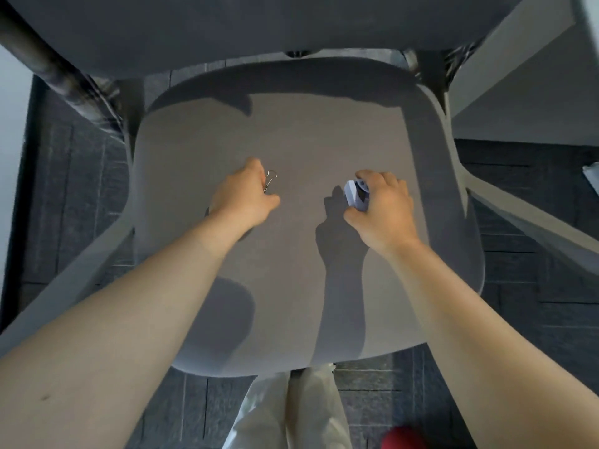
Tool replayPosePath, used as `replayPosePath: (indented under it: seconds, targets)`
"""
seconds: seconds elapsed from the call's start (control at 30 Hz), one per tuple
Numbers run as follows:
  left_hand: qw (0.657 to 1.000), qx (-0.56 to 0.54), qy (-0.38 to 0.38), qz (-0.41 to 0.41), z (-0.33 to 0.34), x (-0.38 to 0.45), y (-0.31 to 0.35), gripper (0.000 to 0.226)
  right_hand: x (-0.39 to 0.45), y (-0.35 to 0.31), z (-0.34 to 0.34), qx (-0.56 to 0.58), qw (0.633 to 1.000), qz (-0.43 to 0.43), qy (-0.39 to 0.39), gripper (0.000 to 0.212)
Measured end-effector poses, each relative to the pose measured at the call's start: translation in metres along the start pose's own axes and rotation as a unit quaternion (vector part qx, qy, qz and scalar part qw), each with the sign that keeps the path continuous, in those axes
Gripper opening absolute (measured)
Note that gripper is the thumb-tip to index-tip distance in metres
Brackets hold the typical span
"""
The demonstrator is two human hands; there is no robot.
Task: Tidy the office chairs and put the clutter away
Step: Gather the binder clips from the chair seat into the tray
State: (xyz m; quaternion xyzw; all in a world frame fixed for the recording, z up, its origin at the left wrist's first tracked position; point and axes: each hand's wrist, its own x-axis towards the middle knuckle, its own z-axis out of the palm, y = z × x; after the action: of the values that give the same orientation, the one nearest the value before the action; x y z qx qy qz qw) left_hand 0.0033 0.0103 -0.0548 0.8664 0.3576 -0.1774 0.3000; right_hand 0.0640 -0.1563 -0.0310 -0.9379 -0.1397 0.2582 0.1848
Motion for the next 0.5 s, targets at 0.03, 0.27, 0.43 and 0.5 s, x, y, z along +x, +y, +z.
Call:
replayPosePath:
  seconds: [0.03,0.27,0.43,0.5]
  targets:
    - [1.0,0.008,0.0,0.005,-0.009,-0.005,0.004,0.019,-0.005,-0.005,-0.007,0.0,1.0,-0.002,-0.003,0.055]
    - [0.99,0.063,0.006,0.127,-0.09,-0.063,0.083,0.022,-0.052,-0.034,-0.102,-0.02,0.998,-0.007,0.054,0.045]
    - [0.968,0.073,0.027,0.238,-0.129,-0.118,0.163,0.023,-0.106,-0.024,-0.179,0.006,0.993,0.002,0.118,0.033]
    - [0.955,0.085,0.028,0.283,-0.133,-0.143,0.196,0.023,-0.132,-0.01,-0.206,0.019,0.986,0.019,0.162,0.029]
